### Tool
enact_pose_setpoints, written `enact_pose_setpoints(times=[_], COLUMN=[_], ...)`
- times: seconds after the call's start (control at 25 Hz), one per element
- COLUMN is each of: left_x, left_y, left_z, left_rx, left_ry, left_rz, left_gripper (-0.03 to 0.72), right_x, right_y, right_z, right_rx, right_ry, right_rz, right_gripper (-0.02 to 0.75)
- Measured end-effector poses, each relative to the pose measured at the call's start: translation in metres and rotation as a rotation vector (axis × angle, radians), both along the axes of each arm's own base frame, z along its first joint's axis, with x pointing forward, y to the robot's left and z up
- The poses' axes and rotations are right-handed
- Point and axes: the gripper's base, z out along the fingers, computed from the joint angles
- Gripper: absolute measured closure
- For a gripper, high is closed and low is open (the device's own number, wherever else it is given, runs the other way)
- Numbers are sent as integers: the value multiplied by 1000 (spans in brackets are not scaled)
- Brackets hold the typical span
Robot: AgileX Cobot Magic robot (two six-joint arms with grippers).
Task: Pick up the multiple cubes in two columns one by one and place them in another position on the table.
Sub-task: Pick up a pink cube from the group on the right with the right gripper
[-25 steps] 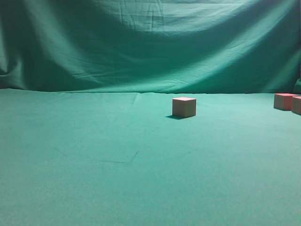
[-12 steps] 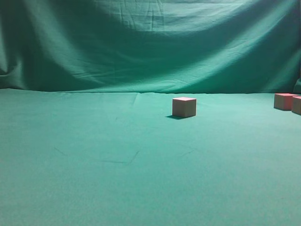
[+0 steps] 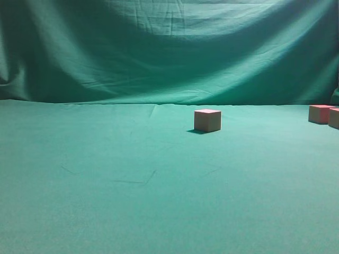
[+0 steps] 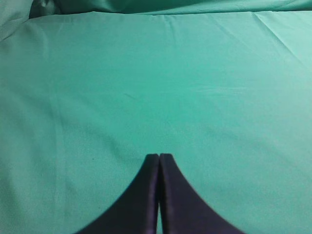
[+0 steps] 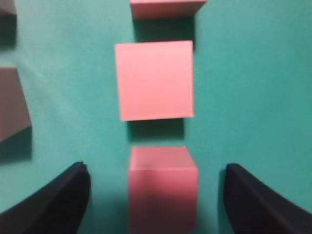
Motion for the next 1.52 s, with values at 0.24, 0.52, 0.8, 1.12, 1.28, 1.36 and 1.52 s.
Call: enact_pose_setpoints(times=[0.24, 0.52, 0.8, 1.12, 1.28, 1.36, 1.52], left_x=[0, 0, 0, 0, 0, 0, 0], left_y=[0, 0, 0, 0, 0, 0, 0], left_z=[0, 0, 0, 0, 0, 0, 0], left_rx=[0, 0, 0, 0, 0, 0, 0], left_ry=[0, 0, 0, 0, 0, 0, 0], left_rz=[0, 0, 0, 0, 0, 0, 0], left_gripper=[688, 688, 688, 688, 688, 688, 688], right_x=[0, -1, -12, -12, -13, -13, -2], right_y=[0, 0, 6, 59, 108, 130, 173], right_z=[-2, -2, 20, 90, 101, 108, 123], right_rx=[2, 10, 73, 257, 279, 286, 312], right_ry=[5, 16, 37, -137, -146, -161, -162], right_rz=[-1, -23, -146, 69, 306, 395, 533], right_gripper=[348, 476, 476, 476, 476, 476, 476])
